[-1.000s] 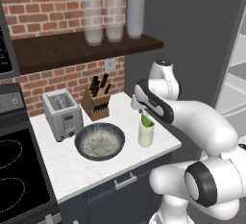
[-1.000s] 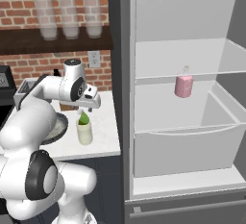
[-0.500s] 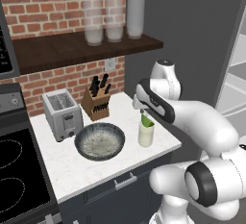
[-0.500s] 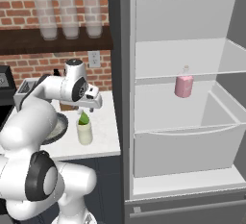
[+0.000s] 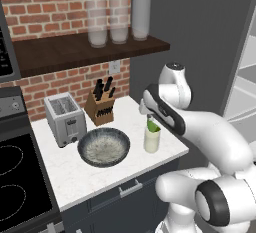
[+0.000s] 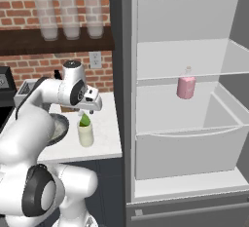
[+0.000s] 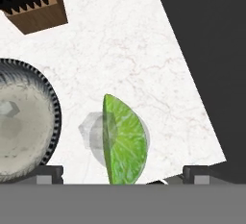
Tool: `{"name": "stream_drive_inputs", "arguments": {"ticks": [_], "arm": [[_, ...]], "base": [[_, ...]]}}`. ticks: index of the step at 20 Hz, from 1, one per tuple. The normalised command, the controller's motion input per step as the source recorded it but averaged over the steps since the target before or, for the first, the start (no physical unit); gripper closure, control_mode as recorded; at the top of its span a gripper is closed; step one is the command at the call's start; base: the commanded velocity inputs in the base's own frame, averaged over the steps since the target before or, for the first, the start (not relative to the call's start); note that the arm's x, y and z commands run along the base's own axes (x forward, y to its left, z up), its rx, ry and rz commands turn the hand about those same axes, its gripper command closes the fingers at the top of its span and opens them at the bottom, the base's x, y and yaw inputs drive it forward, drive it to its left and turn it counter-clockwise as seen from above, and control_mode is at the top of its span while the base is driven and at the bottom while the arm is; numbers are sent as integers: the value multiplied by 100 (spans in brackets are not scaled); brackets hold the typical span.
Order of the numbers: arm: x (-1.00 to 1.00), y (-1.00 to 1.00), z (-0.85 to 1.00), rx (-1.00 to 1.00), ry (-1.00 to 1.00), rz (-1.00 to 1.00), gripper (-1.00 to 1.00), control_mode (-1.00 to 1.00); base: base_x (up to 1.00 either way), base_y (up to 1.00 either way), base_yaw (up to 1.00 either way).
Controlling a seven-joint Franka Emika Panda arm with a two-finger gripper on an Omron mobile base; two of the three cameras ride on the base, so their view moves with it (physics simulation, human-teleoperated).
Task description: Grab a lemon wedge from the fridge and one ice cube from the ice bowl, and put them in the glass of lemonade.
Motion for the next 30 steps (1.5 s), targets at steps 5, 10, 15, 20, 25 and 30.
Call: {"name": "stream_drive_inputs", "arguments": {"ticks": [5,10,15,20,25,30], "arm": [[-1,0,19,2,-1,0,-100,-100],[-14,12,21,1,-5,1,-100,-100],[-16,16,21,0,-8,2,-100,-100],[-4,8,23,0,-3,0,-100,-100],[-14,17,24,0,-7,1,-100,-100],[-17,12,19,0,-10,1,-100,-100]], "base": [[0,0,0],[0,0,0],[0,0,0],[0,0,0],[0,0,0],[0,0,0]]}}
